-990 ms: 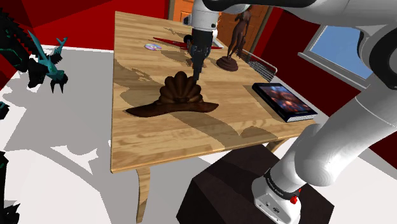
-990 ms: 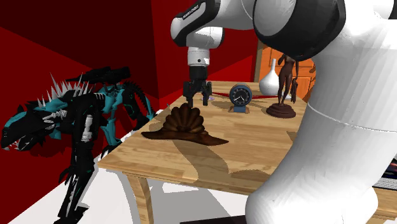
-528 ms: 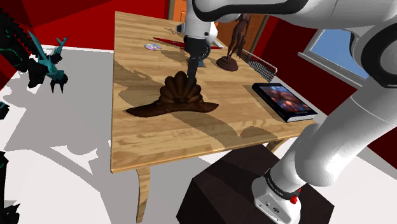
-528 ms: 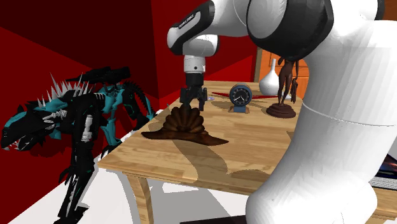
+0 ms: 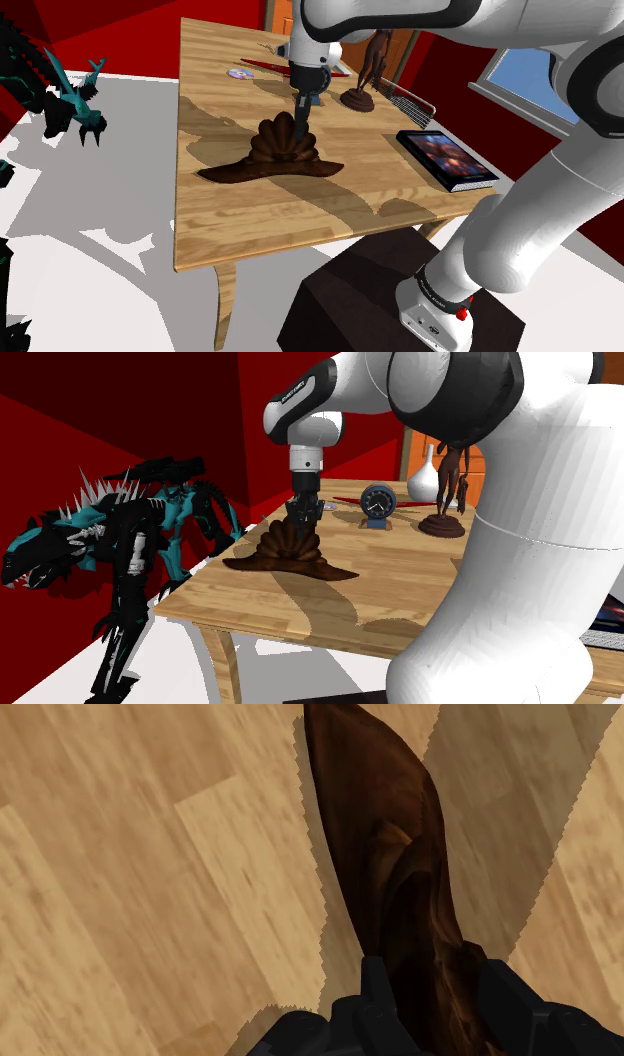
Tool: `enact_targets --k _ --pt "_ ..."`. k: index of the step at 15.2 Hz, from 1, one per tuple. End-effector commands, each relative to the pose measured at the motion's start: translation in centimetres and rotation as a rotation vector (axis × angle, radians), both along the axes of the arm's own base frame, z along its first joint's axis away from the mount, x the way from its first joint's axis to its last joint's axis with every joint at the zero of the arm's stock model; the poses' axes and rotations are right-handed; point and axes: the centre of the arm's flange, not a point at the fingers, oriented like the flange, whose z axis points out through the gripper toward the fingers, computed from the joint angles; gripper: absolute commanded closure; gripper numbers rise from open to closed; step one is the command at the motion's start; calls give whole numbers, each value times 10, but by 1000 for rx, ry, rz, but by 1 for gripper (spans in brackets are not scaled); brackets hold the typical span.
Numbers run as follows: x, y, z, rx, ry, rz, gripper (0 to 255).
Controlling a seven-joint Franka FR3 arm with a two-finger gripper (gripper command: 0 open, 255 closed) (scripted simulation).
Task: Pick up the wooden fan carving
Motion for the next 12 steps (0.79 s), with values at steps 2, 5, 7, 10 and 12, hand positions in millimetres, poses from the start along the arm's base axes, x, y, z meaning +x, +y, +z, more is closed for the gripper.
enact_targets --k 2,5,7,10,12 --pt "0 0 0 0 0 0 255" --pt "0 0 0 0 0 0 255" --pt "0 0 11 0 0 0 255" --pt "0 0 27 0 0 0 255" --pt "0 0 37 0 0 0 255"
